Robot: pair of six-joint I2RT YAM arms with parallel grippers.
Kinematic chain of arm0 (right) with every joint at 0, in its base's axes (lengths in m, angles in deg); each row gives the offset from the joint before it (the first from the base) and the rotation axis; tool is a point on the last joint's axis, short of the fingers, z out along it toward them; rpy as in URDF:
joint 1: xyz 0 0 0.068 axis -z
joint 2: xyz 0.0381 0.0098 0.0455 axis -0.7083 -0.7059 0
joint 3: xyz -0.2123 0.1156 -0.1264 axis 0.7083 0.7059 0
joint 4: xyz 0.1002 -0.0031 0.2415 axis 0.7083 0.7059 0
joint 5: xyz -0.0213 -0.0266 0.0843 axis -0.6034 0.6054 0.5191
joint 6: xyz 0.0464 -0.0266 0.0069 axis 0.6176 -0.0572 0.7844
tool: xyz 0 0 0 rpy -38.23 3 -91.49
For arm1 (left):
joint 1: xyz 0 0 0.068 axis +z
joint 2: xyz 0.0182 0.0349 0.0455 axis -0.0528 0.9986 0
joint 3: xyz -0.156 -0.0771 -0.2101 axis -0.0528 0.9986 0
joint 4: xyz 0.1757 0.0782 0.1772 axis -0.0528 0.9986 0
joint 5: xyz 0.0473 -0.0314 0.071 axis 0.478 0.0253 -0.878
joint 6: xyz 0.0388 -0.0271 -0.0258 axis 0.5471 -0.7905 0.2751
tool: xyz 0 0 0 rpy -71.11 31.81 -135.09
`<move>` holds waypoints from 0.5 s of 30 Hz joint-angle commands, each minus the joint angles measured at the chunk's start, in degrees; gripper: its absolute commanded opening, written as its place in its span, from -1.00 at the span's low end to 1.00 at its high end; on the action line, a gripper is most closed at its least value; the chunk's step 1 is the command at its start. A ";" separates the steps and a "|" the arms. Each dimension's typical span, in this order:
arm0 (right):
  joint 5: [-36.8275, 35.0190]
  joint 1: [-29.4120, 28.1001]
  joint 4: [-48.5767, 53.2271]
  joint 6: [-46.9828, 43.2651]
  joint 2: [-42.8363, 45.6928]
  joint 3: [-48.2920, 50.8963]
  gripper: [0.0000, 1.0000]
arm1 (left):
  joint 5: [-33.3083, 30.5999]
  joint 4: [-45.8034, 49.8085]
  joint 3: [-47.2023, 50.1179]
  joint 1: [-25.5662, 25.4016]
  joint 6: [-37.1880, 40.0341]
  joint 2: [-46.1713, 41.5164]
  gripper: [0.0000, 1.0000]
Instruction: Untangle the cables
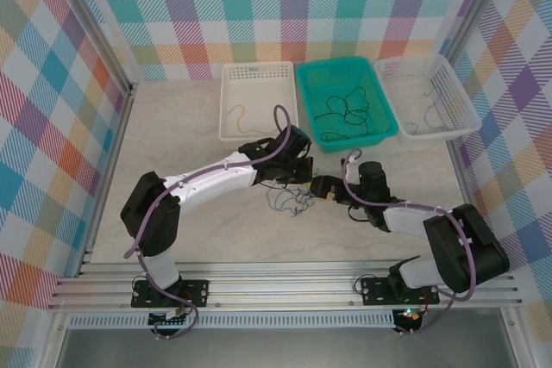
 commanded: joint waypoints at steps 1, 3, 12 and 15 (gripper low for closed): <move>-1.40 -1.82 -6.44 -6.07 0.94 0.70 0.94 | 2.13 -1.63 -0.78 1.08 -2.41 -2.62 -1.00; -2.44 -2.28 -5.59 -7.14 0.97 0.19 0.94 | 3.41 -2.61 -0.60 1.31 -2.55 -3.24 -1.00; -3.73 -6.45 -2.92 -14.52 4.56 -0.59 0.97 | -1.78 -0.72 -0.45 2.48 -2.67 -7.14 -1.00; -5.91 -8.48 -1.80 -18.11 8.16 -0.19 0.99 | -2.48 -0.42 -0.61 3.35 -3.53 -7.14 -1.00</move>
